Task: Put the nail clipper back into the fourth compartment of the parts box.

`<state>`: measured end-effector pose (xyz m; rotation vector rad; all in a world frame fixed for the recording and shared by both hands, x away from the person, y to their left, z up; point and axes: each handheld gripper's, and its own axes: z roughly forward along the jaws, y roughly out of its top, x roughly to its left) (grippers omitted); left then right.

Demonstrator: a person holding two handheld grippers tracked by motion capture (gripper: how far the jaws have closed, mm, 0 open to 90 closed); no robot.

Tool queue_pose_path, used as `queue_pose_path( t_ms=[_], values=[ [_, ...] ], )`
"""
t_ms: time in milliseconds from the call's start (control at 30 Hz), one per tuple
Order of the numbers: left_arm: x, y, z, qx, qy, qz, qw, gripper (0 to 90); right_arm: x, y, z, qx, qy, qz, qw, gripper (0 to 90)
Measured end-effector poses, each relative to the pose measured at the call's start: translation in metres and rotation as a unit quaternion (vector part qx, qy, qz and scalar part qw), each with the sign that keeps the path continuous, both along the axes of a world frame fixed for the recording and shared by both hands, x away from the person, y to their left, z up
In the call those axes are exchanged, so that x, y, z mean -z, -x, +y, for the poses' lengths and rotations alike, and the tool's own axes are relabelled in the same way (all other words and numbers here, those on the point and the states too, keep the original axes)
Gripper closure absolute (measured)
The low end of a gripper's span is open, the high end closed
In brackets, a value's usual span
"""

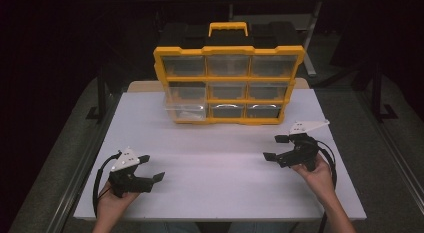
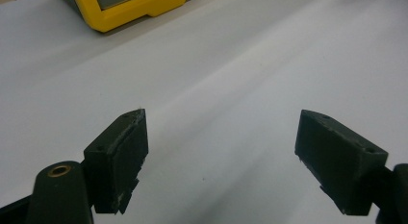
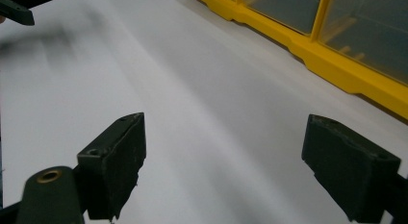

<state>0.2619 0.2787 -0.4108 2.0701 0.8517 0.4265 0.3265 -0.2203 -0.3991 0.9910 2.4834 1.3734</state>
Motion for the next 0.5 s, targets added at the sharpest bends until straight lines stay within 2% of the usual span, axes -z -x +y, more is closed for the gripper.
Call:
queue_pose_path(
  t_ms=[300, 500],
  values=[
    [0.002, -0.002, 0.003, -0.003, -0.002, 0.001, 1.0000, 18.9, 0.010, 0.009, -0.006, 0.005, 0.000, 0.004, 1.0000, 14.6],
    [0.003, -0.003, 0.002, -0.009, -0.002, 0.003, 0.9999, 18.1, 0.011, 0.014, -0.008, 0.007, -0.006, -0.009, 0.9999, 14.6]
  ],
)
